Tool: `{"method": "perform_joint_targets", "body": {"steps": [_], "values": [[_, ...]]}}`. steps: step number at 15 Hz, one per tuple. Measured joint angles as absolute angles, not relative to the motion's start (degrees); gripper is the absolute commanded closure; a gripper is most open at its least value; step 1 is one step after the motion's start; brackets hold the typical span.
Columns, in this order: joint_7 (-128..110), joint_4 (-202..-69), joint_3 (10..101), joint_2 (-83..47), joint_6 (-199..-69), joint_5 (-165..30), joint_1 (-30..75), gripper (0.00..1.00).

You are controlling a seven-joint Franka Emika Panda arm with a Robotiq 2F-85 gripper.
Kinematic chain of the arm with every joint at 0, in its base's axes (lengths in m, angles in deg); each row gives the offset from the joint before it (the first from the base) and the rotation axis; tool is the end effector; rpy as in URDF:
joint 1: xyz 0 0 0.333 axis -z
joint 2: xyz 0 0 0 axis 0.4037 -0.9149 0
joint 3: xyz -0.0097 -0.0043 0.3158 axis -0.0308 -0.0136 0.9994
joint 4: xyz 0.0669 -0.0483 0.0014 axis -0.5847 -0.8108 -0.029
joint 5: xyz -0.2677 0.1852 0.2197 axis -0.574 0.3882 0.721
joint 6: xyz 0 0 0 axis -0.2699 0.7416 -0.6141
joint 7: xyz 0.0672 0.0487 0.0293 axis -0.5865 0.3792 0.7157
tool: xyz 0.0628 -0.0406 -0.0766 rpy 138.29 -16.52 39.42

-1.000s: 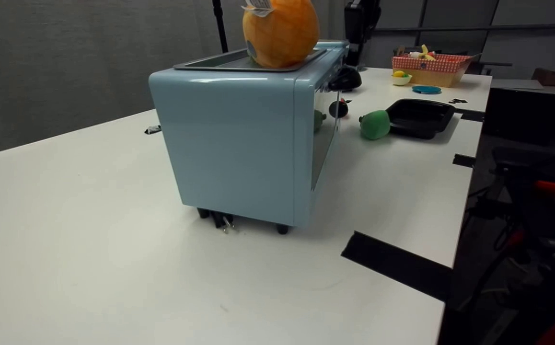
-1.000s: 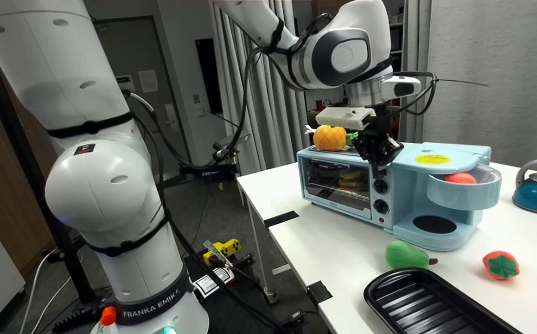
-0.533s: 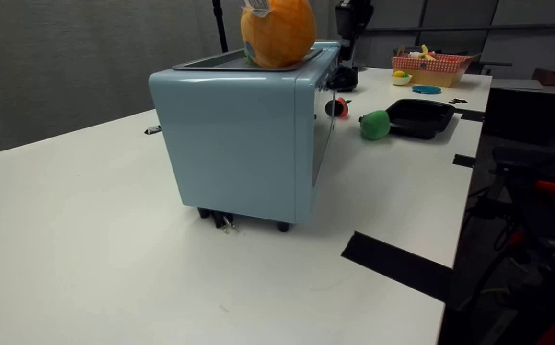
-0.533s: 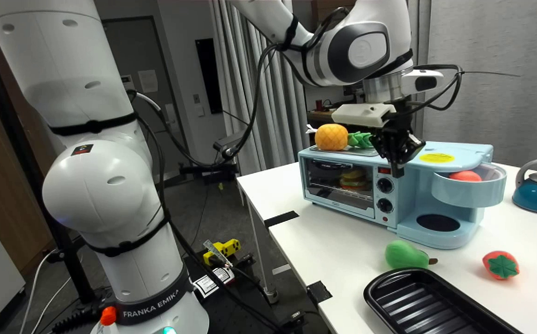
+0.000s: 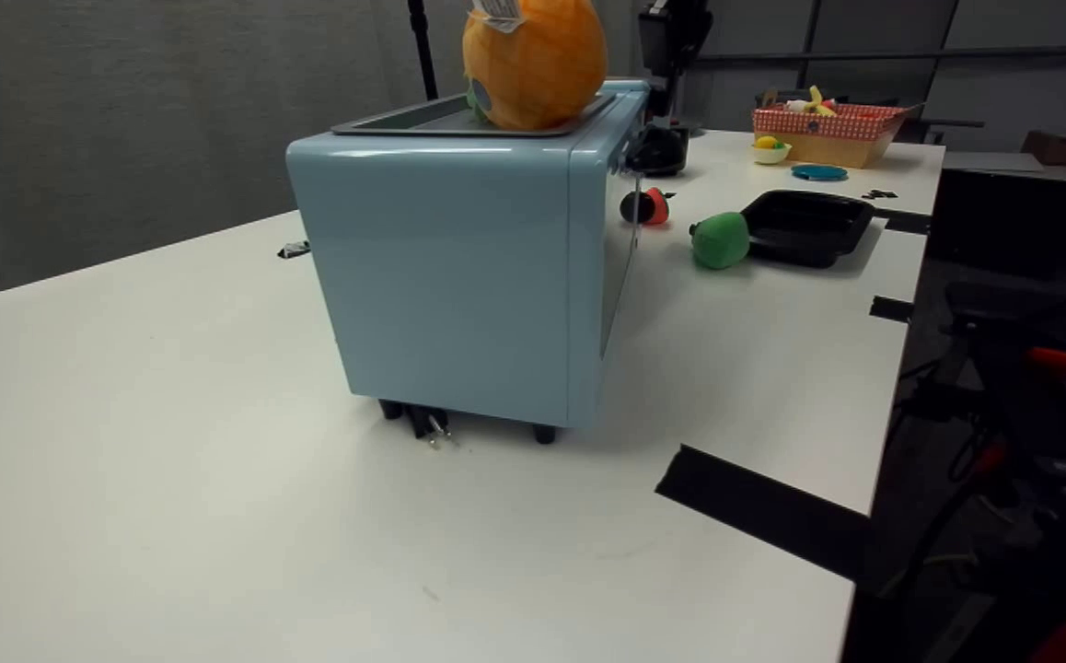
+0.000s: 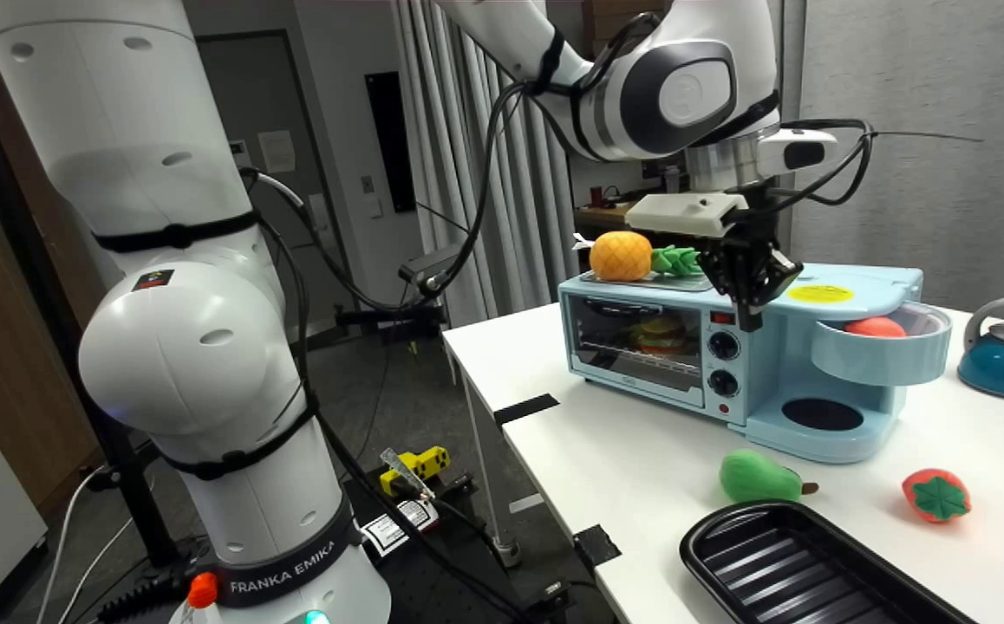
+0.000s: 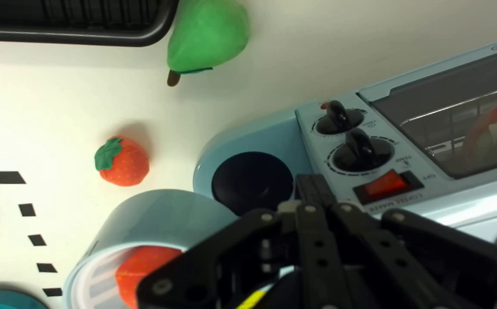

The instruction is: Flick the switch on the 3 in 1 breakfast machine

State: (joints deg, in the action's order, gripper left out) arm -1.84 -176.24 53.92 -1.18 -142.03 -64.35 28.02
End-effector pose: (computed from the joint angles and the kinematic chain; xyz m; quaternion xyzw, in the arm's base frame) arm 0.5148 -0.0901 0.3612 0.9937 -0.0667 0.0899 0.0065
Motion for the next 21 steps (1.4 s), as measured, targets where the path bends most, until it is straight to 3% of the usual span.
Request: {"method": "perform_joint_targets", "body": {"steps": [13, 14, 16, 21], "values": [[5.20, -184.90, 54.66, 12.49, -139.54, -61.99, 27.44, 1.00], [5.63, -185.77, 54.61, 14.16, -139.53, -61.99, 27.44, 0.74], [6.19, -187.32, 54.58, 17.45, -139.56, -61.99, 27.44, 0.68], [6.82, -190.22, 54.42, 24.23, -139.57, -62.00, 27.14, 0.30]]}}
